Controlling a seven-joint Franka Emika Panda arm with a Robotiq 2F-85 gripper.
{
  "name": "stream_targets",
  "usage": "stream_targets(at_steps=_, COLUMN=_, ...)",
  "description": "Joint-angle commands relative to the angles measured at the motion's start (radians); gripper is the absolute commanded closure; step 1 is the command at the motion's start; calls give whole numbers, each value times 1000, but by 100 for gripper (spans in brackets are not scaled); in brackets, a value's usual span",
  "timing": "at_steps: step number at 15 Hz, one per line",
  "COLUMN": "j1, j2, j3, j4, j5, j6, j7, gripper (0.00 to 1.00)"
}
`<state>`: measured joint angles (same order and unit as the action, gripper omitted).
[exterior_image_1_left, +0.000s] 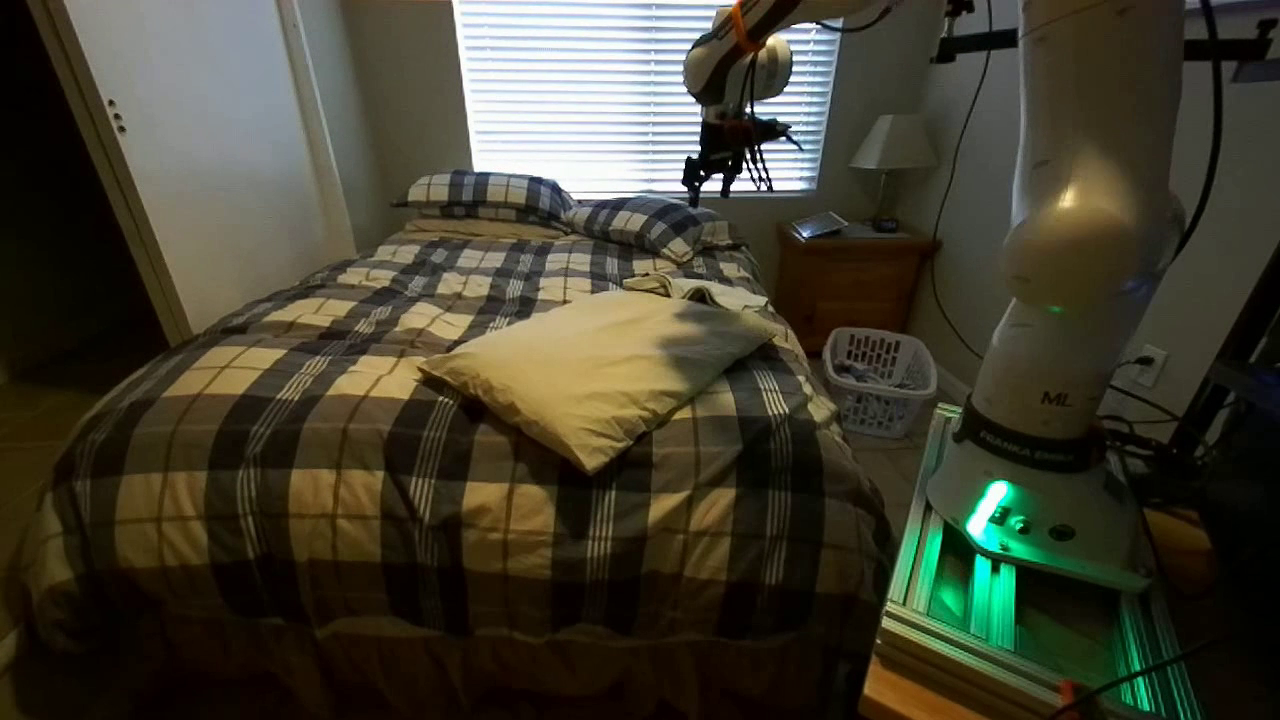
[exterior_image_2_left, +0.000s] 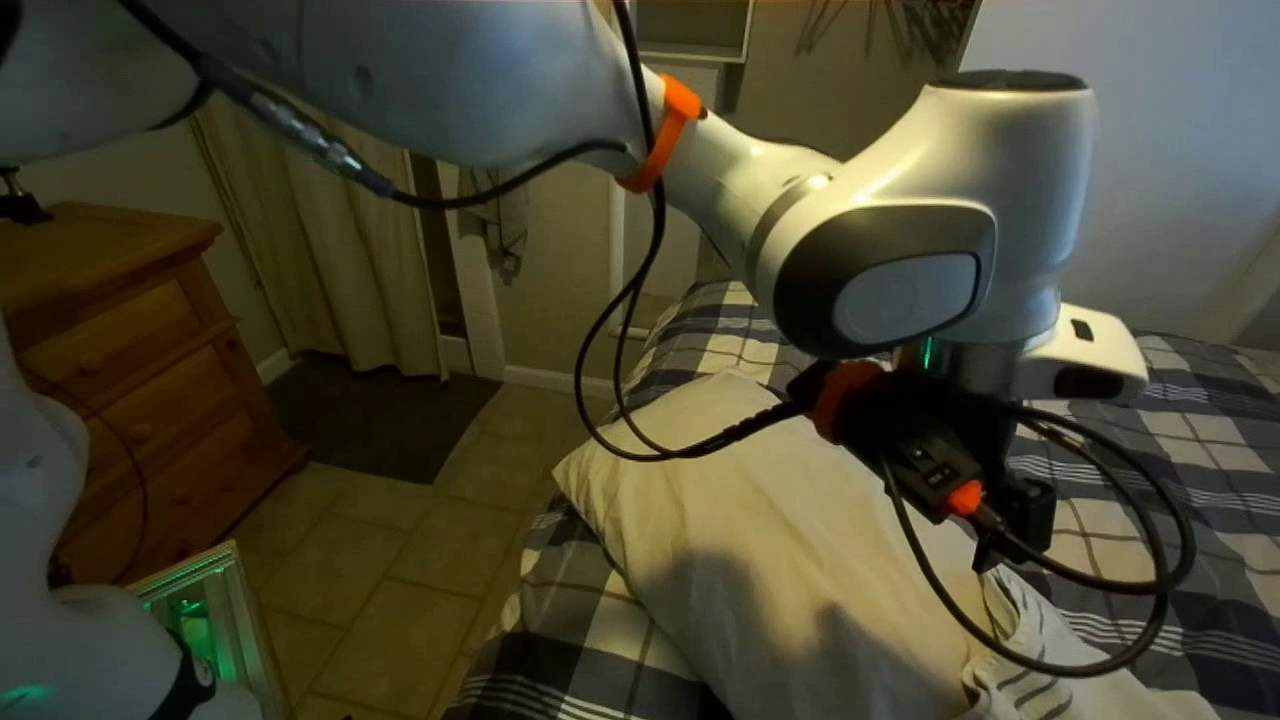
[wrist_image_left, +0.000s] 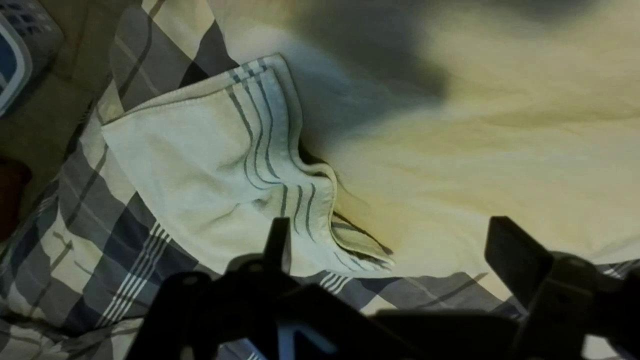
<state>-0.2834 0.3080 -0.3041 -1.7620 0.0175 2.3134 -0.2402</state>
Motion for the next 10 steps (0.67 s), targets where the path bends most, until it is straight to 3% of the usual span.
stream_targets(at_steps=1, j1=-38, j2=147, j3=19, j4=148, j5=-35, j6=-64, j7=23, gripper=0)
stream_targets(at_steps=10, j1=-78, j2=401, j3=27, j4=348, j5=-117, j6=44, j7=32, gripper=0)
